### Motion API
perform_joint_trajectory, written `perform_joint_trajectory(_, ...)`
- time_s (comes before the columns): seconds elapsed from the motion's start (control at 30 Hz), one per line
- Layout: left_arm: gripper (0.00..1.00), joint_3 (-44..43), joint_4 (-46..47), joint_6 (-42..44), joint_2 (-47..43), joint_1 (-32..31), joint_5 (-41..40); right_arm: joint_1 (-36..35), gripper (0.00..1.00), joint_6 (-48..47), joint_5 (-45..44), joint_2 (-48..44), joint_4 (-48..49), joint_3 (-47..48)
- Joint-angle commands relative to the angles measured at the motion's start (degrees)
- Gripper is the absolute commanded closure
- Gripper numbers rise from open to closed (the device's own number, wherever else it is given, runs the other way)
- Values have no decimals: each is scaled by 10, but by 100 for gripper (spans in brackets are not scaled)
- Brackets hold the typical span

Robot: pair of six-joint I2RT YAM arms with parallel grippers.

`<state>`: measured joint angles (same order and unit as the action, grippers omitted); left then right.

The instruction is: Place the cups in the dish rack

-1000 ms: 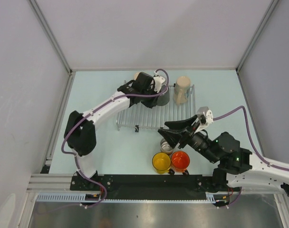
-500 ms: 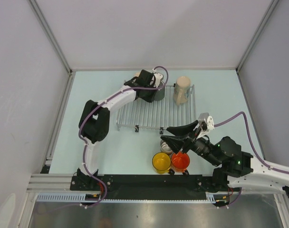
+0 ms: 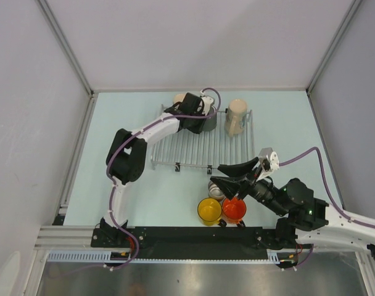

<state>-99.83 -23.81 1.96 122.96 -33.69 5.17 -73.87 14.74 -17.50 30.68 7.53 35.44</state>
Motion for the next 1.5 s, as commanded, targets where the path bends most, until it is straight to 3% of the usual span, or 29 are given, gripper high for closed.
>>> perform_joint_trajectory(0.0, 100, -5, 57, -5, 9, -7, 14, 9, 45, 2, 9, -14, 15, -8)
perform_joint_trajectory(0.2, 99, -5, 51, -4, 20, -15, 9, 21, 45, 6, 14, -30, 15, -17)
perform_joint_trajectory(0.27, 78, -6, 48, -3, 18, -16, 5, 23, 44, 6, 15, -31, 13, -18)
perform_joint_trajectory(0.3, 62, -6, 47, -1, 16, -17, 2, 25, 44, 7, 16, -31, 12, -18)
perform_joint_trajectory(0.37, 49, -3, 47, 0, 10, -18, -10, 27, 44, 9, 18, -33, 10, -19)
perform_joint_trajectory(0.4, 29, -2, 47, 0, 8, -17, -13, 28, 44, 10, 19, -34, 9, -20)
perform_joint_trajectory(0.47, 21, 2, 47, 1, 3, -18, -17, 29, 44, 11, 19, -37, 8, -20)
perform_joint_trajectory(0.77, 15, 33, 38, 4, -66, -23, -24, 34, 44, 6, -3, -67, -7, -23)
perform_joint_trajectory(1.07, 14, 210, 40, 8, -350, -61, 12, 36, 43, 6, -78, -163, -18, -39)
perform_joint_trajectory(1.27, 16, 324, 25, 48, -447, -145, 7, 36, 43, 17, -116, -182, -15, -48)
perform_joint_trajectory(1.47, 19, 386, 26, 88, -414, -251, 23, 37, 45, 30, -166, -235, -26, -53)
